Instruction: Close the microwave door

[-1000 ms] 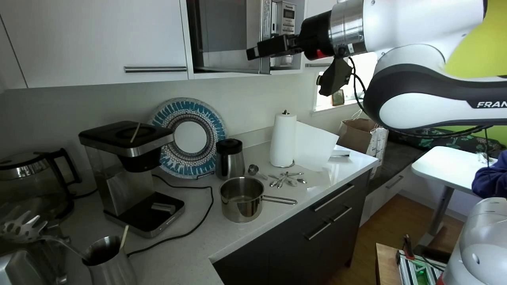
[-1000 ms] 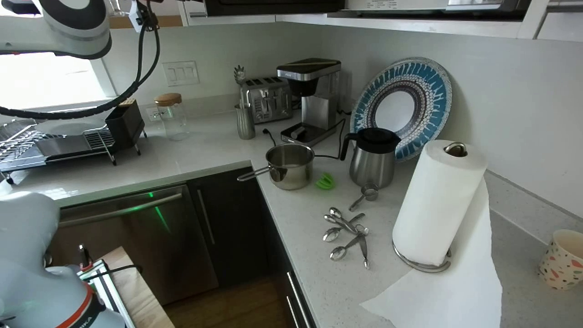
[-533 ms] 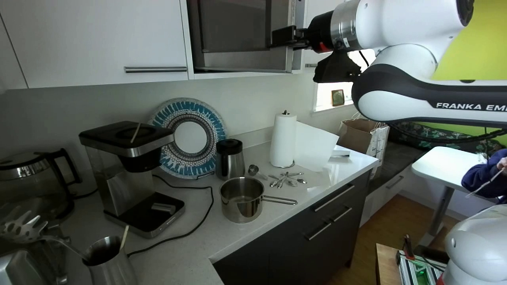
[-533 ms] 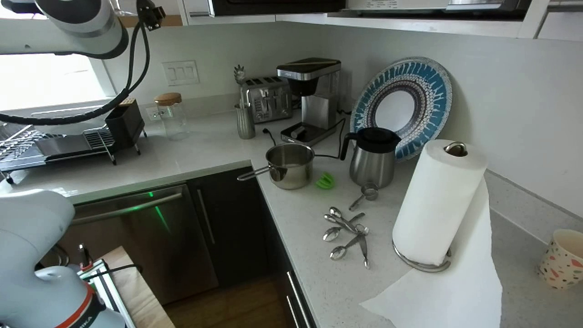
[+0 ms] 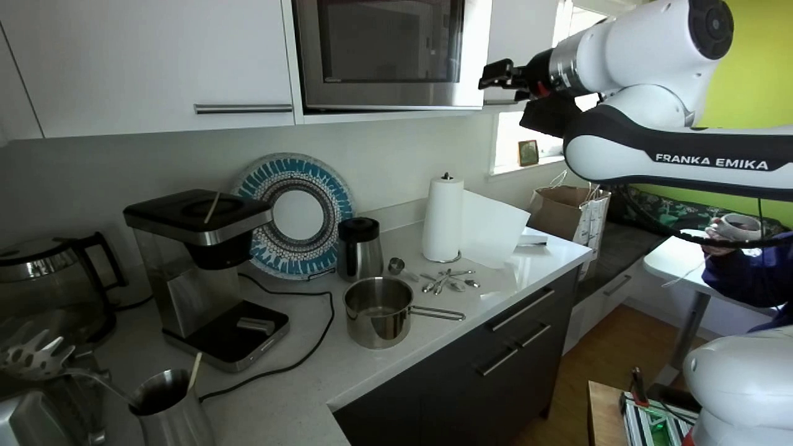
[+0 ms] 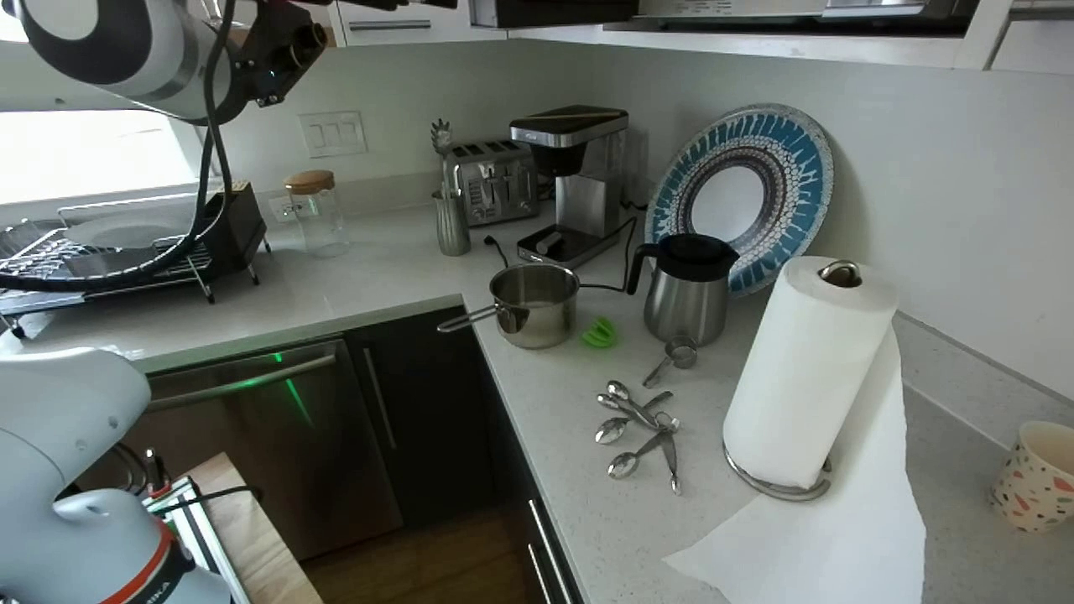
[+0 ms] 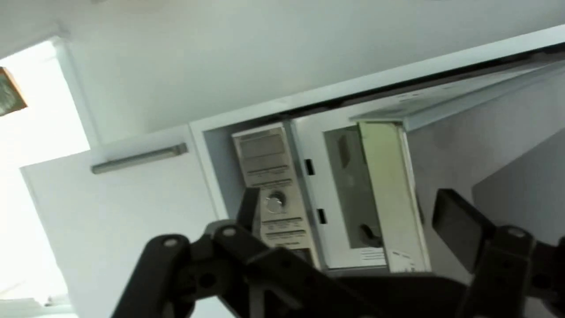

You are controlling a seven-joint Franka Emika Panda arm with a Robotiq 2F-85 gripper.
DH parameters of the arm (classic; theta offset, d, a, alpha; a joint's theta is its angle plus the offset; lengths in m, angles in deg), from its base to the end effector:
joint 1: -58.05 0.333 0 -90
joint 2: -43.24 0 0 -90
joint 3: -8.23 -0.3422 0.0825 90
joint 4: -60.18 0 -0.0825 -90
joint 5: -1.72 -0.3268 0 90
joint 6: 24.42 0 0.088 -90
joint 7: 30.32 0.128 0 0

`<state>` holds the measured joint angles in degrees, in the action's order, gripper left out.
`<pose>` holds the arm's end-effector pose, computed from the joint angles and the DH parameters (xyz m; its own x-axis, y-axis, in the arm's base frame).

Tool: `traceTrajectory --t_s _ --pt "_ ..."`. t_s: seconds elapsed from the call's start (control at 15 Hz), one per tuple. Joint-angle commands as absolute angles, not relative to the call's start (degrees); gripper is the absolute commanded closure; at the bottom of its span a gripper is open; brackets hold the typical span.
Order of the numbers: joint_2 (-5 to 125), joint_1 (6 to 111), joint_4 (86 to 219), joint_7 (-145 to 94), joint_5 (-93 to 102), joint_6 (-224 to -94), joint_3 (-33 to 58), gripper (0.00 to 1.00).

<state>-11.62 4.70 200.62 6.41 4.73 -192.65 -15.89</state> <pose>0.2828 -0.0387 0.7395 -0.0511 -0.2800 0.9586 -0.6873 -0.6866 -0.2372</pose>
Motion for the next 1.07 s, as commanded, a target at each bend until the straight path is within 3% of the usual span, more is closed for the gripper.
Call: traceTrajectory --t_s 0.0,0.27,0.47,0.67,0.73,1.0 --pt "-11.5 5.0 202.0 5.6 2.6 -192.8 -14.0 0.00" --pt "-10.0 6.5 203.2 5.4 1.7 -193.2 -10.1 0.00" --pt "-2.9 16.9 199.0 -7.5 2.7 -192.6 0.2 0.00" --pt "-1.6 20.4 196.3 -16.7 4.0 -186.8 6.2 0.00" --pt "-3.5 17.3 198.9 -12.1 3.4 -190.4 2.9 0.00" --pt "-2.7 18.2 198.0 -13.0 3.5 -190.1 3.9 0.00"
